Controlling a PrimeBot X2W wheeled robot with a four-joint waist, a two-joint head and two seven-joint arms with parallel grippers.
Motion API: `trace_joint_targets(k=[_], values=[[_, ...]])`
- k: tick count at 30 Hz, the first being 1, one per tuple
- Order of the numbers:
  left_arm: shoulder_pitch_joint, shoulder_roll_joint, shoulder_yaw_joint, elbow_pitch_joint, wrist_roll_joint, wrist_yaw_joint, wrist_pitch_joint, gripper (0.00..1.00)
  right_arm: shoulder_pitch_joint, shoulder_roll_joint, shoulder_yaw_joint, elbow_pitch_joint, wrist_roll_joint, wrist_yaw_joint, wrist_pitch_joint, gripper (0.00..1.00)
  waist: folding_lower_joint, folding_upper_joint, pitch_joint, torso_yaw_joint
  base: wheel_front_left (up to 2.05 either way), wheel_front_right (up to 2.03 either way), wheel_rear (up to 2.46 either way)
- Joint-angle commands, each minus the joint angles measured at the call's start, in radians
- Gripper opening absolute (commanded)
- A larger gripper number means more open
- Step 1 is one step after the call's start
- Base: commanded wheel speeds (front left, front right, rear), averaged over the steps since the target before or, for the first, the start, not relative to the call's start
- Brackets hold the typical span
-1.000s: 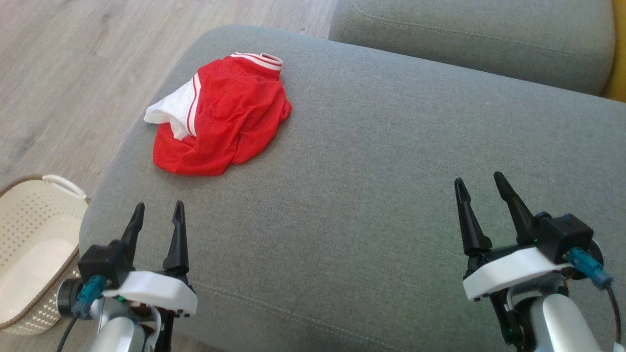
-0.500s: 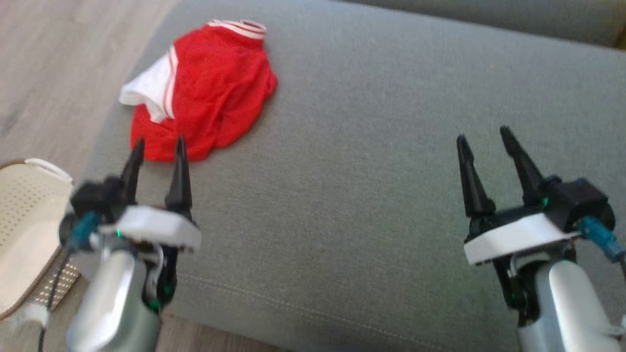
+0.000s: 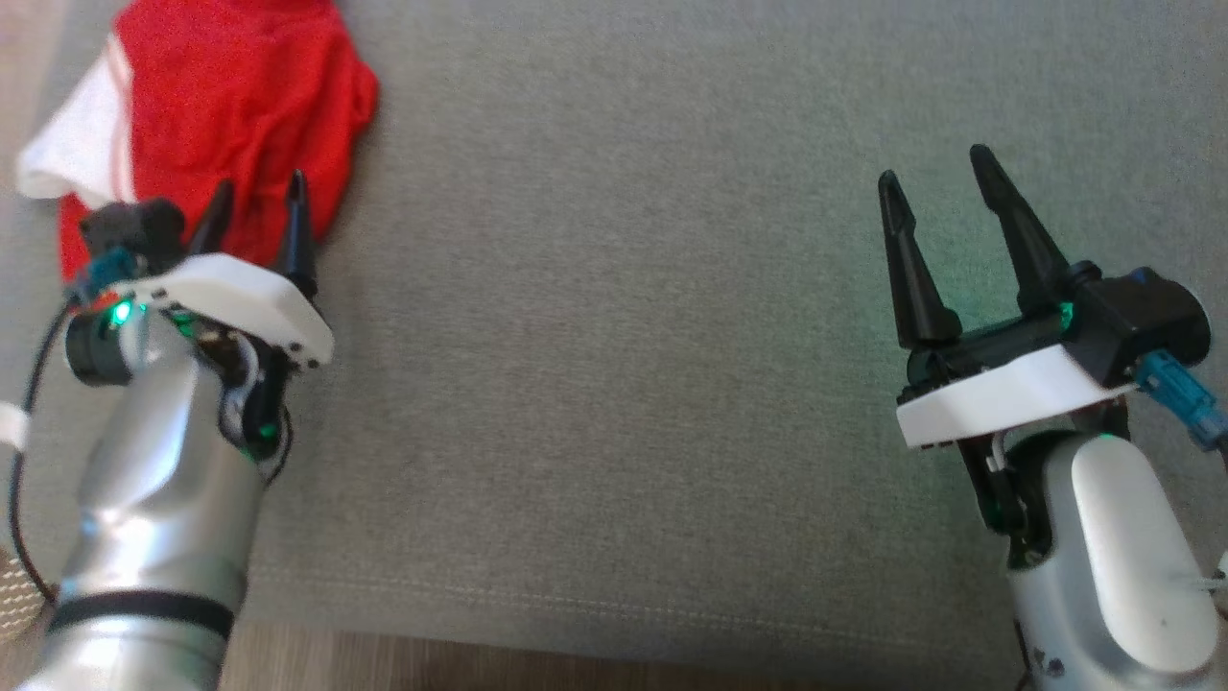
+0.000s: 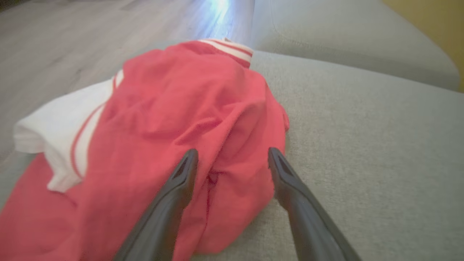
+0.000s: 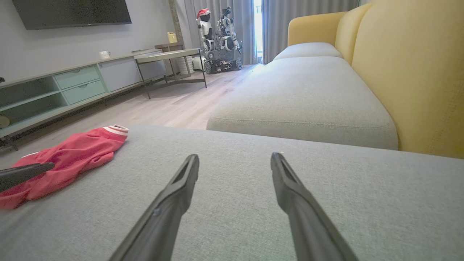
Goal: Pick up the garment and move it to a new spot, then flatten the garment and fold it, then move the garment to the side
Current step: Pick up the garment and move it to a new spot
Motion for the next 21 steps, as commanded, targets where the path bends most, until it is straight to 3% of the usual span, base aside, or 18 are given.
trace_joint_targets(k=[1,8,9,10,11,16,21], values=[[-0.041,0.050,0.040,-0.007,-0.006,-0.003,0.004,1.00,-0.028,0.000,0.024,-0.029,0.007,0.003,-0.010,1.00,0.0000,0.0000,0.039,-0.033,0.00,0.00,0.00],[-0.165,0.080,0.047,0.229,-0.040,-0.034,0.114,1.00,-0.073,0.005,0.051,-0.003,0.017,0.003,-0.031,1.00,0.0000,0.0000,0.087,-0.068,0.00,0.00,0.00],[-0.176,0.083,0.046,0.257,-0.044,-0.039,0.132,0.82,-0.076,0.005,0.055,0.003,0.020,0.003,-0.031,1.00,0.0000,0.0000,0.088,-0.073,0.00,0.00,0.00],[-0.187,0.085,0.045,0.276,-0.047,-0.043,0.137,0.44,-0.080,0.005,0.059,0.009,0.023,0.003,-0.033,1.00,0.0000,0.0000,0.089,-0.076,0.00,0.00,0.00],[-0.197,0.088,0.044,0.291,-0.048,-0.047,0.134,0.00,-0.083,0.005,0.060,0.014,0.025,0.003,-0.036,1.00,0.0000,0.0000,0.089,-0.079,0.00,0.00,0.00],[-0.227,0.103,0.032,0.327,-0.037,-0.055,0.056,0.00,-0.084,0.007,0.055,0.029,0.031,0.003,-0.047,1.00,0.0000,0.0000,0.078,-0.087,0.00,0.00,0.00],[-0.229,0.106,0.027,0.295,-0.016,-0.025,-0.052,0.00,-0.068,0.009,0.037,0.035,0.031,0.003,-0.054,1.00,0.0000,0.0000,0.045,-0.083,0.00,0.00,0.00]])
